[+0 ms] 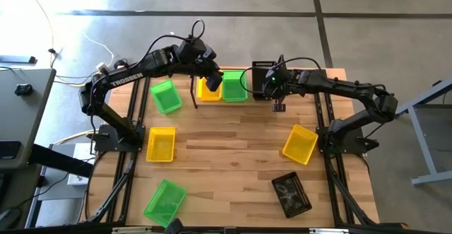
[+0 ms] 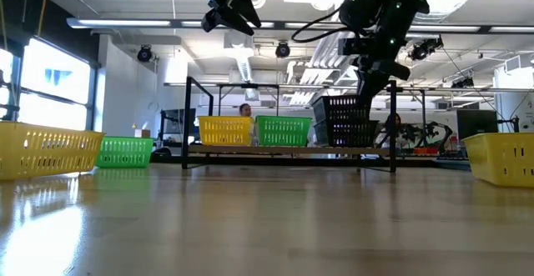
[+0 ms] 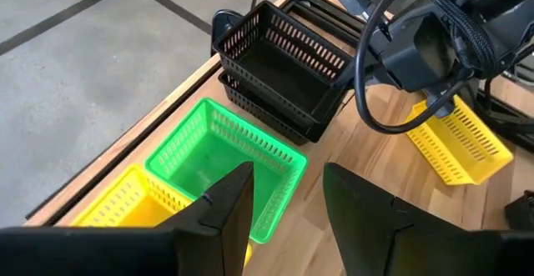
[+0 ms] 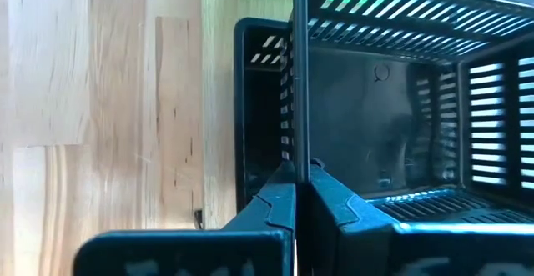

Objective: Stack baskets on shelf by color
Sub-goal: Stack the left black bin on the other black bin on the shelf

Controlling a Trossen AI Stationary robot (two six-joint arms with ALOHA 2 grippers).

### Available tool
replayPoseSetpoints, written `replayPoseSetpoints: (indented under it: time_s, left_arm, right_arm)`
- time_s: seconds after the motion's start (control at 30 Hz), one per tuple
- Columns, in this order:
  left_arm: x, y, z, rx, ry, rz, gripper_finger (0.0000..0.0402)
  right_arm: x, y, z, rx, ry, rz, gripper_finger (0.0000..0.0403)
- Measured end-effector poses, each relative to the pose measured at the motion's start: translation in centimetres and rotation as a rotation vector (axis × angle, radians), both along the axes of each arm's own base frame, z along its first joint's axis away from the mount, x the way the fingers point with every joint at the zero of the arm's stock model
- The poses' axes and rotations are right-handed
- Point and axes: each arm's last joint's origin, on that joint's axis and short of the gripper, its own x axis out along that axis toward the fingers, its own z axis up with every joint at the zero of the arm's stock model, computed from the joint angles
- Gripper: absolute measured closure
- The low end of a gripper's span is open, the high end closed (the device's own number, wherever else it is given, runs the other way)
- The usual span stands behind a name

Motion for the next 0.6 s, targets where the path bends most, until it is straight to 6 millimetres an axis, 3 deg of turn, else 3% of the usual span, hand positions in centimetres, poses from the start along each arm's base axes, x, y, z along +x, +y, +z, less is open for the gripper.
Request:
replayPoseSetpoints:
  time_s: [0.4, 0.6]
  left_arm:
    - [0.00, 0.00, 0.00, -0.004, -0.002, 0.004, 0.0267]
    - [0.00, 0.00, 0.00, -0.004, -0.002, 0.004, 0.0267]
  right_arm:
    - [-0.09, -0.71, 0.15, 0.000, -0.042, -0.051, 0.0320]
    - [0.17, -0.38, 0.18, 0.031, -0.067, -0.038, 0.0307]
